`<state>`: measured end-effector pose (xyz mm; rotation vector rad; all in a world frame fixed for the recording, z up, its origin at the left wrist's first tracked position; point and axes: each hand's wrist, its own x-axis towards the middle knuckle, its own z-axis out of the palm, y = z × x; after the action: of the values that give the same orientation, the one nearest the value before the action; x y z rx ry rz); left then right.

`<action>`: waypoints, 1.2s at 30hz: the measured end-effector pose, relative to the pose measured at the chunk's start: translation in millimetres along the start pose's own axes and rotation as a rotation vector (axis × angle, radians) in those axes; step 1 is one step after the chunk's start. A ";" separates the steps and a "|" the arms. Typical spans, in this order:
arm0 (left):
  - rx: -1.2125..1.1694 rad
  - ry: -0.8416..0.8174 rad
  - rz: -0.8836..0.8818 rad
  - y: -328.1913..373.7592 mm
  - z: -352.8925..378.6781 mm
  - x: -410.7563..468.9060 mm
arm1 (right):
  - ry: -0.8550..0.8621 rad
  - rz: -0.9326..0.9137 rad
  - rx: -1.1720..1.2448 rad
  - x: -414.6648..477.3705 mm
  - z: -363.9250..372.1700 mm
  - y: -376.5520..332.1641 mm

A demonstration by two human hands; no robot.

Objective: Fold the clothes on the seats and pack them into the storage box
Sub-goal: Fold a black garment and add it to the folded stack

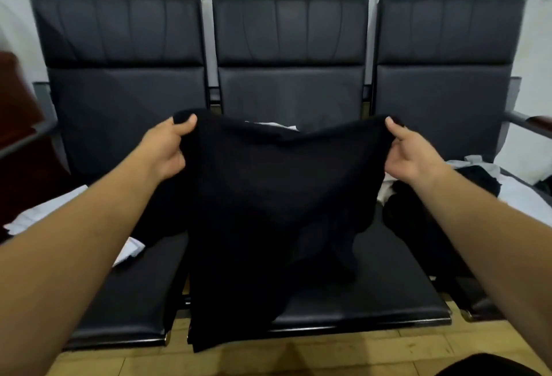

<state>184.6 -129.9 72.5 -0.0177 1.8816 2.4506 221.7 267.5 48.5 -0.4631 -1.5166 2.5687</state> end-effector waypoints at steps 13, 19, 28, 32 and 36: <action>0.104 0.040 0.014 73.4 2.9 13.3 | -0.003 0.006 -0.323 4.0 26.4 -65.2; 0.278 0.014 0.047 82.9 -1.8 22.6 | 0.040 0.044 -0.283 6.1 15.2 -76.3; 0.174 0.151 -0.033 83.8 -7.0 46.1 | -0.102 -0.035 -0.214 31.2 18.7 -81.1; 0.139 0.114 -0.003 96.1 5.0 53.6 | -0.014 -0.097 -0.216 51.2 35.5 -99.4; 0.175 0.116 0.243 123.5 16.5 56.6 | 0.088 -0.252 -0.176 81.2 36.4 -134.6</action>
<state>122.5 -143.8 193.6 0.0831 2.2655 2.4689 126.5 324.1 166.0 -0.3703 -1.6596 2.2093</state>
